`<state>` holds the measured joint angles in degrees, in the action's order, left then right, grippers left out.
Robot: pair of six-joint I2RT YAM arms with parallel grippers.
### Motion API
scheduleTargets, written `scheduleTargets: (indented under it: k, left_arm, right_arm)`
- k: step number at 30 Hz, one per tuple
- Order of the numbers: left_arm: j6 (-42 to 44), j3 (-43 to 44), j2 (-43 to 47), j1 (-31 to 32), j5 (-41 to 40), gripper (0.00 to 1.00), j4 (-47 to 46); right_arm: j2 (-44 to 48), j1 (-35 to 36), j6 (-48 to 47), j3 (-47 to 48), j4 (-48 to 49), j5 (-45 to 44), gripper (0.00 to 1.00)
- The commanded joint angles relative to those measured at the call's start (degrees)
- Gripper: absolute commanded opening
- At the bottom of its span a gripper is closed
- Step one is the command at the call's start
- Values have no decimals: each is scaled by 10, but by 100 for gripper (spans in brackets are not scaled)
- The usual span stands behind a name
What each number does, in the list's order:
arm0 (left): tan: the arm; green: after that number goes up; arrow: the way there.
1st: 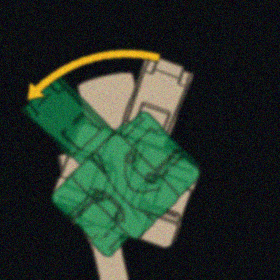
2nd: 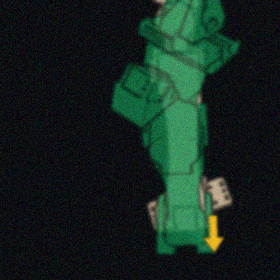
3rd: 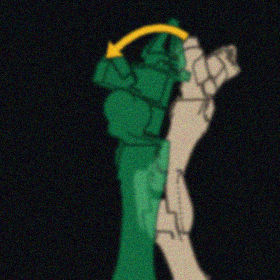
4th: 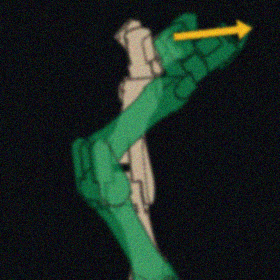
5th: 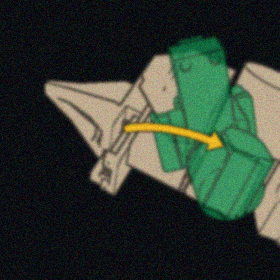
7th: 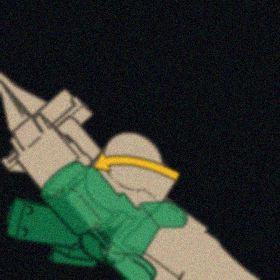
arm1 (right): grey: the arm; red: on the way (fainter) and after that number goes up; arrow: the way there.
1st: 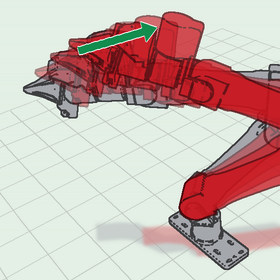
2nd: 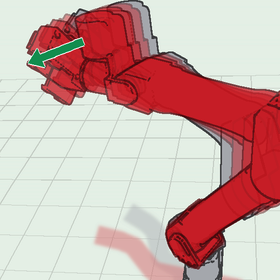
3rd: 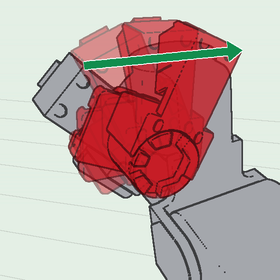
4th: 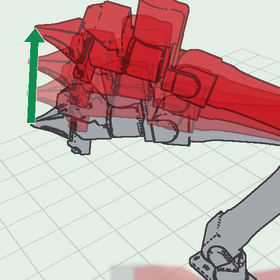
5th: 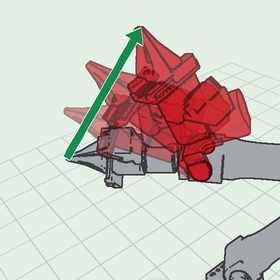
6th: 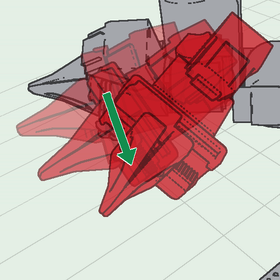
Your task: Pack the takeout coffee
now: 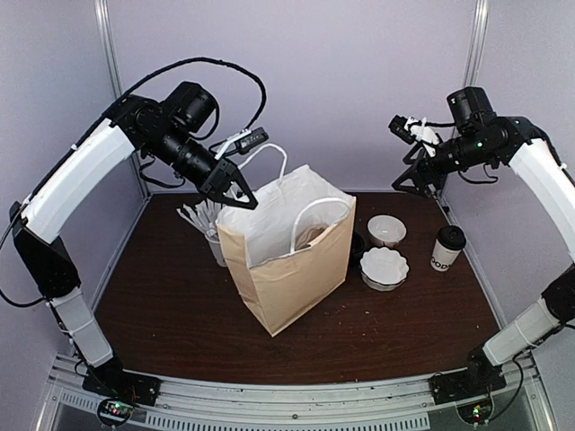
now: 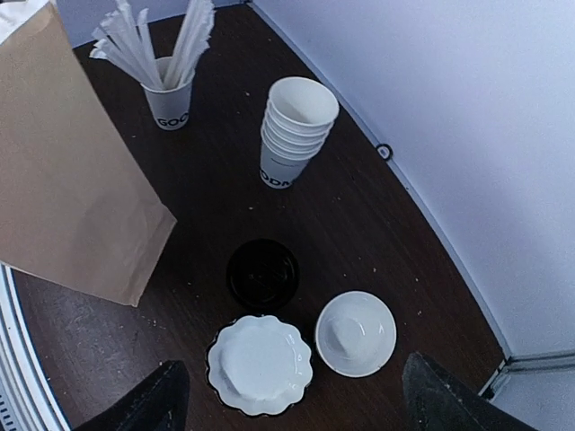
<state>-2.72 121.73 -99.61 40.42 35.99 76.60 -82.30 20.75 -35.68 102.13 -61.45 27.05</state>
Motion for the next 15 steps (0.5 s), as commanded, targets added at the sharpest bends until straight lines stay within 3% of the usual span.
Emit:
scheduleTargets:
  k: [1, 2, 3, 6, 10, 15]
  left_arm:
    - [-16, -27, -37, -3, 3, 25, -16]
    - [-17, -22, -48, -3, -38, 71, -14]
    - [-14, -17, -55, -3, -90, 94, -13]
    - [-14, -21, -44, -3, -171, 98, -45]
    - [-25, -86, 20, -3, -189, 98, -145]
    - [-10, -142, 79, -3, -202, 94, -188]
  right_arm:
    - [-8, -75, 46, -30, 50, -21, 88]
    - [-18, -94, 47, -32, 46, -23, 89]
    - [-28, -111, 50, -33, 43, -26, 90]
    - [-68, -156, 55, -26, 22, -36, 92]
    - [-113, -173, 66, -35, 12, -147, 94]
    - [-134, -179, 74, -76, 51, -266, 93]
